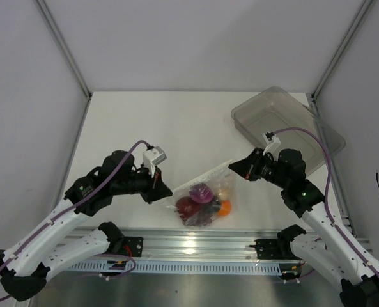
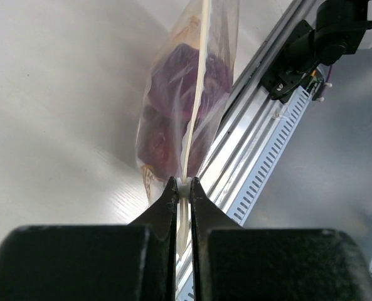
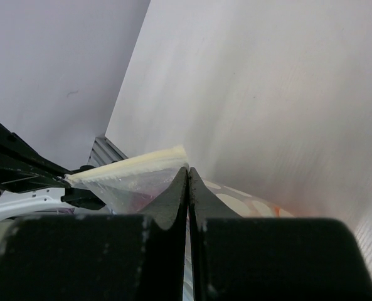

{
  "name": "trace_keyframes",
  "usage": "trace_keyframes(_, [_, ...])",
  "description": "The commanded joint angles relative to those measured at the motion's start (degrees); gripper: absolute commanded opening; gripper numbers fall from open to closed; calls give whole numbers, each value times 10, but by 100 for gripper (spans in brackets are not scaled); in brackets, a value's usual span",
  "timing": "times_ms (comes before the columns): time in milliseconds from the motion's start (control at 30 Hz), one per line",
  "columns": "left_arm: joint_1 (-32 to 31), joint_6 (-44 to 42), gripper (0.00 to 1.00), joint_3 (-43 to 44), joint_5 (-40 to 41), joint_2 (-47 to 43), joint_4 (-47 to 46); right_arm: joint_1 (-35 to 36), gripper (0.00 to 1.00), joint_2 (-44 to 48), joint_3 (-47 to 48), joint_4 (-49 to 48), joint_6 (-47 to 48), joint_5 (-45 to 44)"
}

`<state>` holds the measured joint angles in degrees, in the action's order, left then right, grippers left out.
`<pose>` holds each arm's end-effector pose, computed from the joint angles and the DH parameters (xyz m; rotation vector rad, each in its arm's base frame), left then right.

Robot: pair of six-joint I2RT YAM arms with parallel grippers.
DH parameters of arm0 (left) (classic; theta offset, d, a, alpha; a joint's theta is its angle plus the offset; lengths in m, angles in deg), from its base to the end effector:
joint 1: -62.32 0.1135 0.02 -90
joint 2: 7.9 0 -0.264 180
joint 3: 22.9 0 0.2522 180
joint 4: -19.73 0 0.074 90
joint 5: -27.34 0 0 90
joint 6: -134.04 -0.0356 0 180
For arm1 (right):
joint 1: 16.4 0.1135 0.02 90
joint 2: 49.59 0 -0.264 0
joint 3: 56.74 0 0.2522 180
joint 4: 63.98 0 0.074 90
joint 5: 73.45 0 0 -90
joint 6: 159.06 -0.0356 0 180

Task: Place the food in the zip-top bag and seal the zipper
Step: Zip the zipper food storage bag at the center of the board.

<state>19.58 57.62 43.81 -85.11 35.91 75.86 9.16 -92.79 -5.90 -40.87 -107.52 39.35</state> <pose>0.1018 -0.1126 0.3358 0.8023 2.1231 -0.9704 0.1568 0.0903 0.2993 -0.0784 1.9768 1.1230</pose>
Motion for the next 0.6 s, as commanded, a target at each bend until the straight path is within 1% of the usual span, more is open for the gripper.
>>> trace_keyframes(0, [6,16,1,-9,31,-29,40,-18,0,-3,1,-17,12,-1])
trace_keyframes(200, [6,31,1,-11,47,-55,57,-24,0,-23,3,-31,12,14])
trace_keyframes(267, [6,37,1,-7,68,-65,67,-26,0,-28,5,-33,14,16])
trace_keyframes(367, [6,50,0,2,83,-65,88,-29,0,-31,6,-33,16,19])
trace_keyframes(567, [6,66,1,2,102,-73,99,-39,0,-31,4,-32,18,29])
